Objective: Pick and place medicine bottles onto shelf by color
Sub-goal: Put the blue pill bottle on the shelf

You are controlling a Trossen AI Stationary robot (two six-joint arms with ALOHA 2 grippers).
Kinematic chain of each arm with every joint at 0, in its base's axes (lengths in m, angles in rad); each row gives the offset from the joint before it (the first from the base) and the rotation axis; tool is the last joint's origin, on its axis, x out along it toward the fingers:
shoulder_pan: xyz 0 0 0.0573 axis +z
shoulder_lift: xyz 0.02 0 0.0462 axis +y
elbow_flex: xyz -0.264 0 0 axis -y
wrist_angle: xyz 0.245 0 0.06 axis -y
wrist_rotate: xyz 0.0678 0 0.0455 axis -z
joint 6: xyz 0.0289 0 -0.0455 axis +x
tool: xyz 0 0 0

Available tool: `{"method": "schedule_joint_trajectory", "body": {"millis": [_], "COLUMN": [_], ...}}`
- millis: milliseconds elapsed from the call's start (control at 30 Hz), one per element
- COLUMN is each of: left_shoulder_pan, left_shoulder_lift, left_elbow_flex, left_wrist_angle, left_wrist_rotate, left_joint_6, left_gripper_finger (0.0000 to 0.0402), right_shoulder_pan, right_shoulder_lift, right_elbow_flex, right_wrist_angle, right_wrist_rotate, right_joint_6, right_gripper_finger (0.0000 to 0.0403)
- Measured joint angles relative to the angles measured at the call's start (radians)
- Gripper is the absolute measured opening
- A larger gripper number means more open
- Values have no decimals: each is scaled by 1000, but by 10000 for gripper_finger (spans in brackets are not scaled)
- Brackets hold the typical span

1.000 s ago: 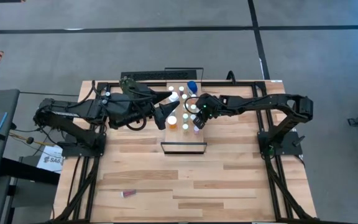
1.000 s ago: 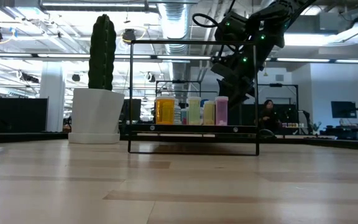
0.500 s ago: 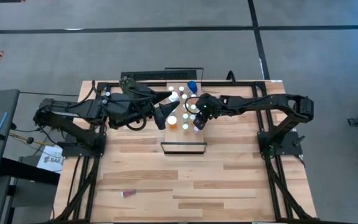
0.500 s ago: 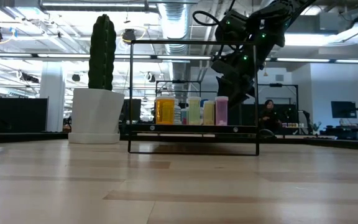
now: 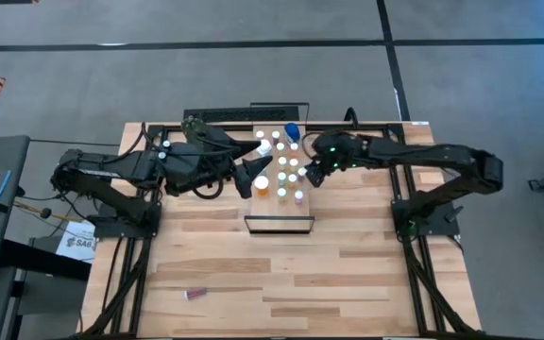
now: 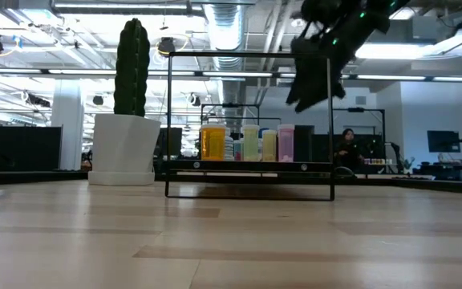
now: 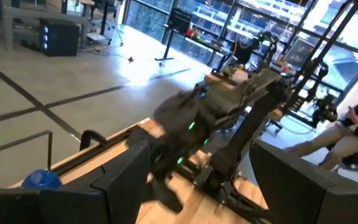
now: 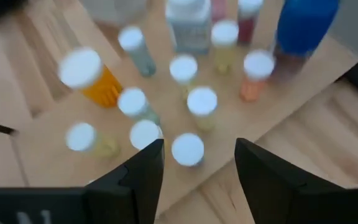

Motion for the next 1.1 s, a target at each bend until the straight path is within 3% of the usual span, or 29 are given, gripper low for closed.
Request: {"method": "schedule_joint_trajectory", "body": {"millis": [300, 567, 733, 1100], "left_shoulder_pan": [-9, -106, -151, -333], "left_shoulder_lift": [1, 71, 128, 227], "left_elbow_flex": [0, 0, 0, 0], "left_wrist_angle": [-43, -11, -26, -303], "left_wrist_rotate": [72, 95, 144, 440], "left_joint_6": [-91, -273, -514, -1089], "left_gripper_finger": [265, 265, 265, 265], "right_shoulder_pan": [16, 62, 126, 360], "right_shoulder_lift": [-169, -261, -299, -282], "right_elbow_flex": [0, 0, 0, 0], "right_wrist_angle": [8, -41, -90, -147], "right_wrist_rotate": [0, 0, -3, -11], "right_joint_6": [45, 44, 73, 89], "right_gripper_finger": [204, 197, 197, 194]}}
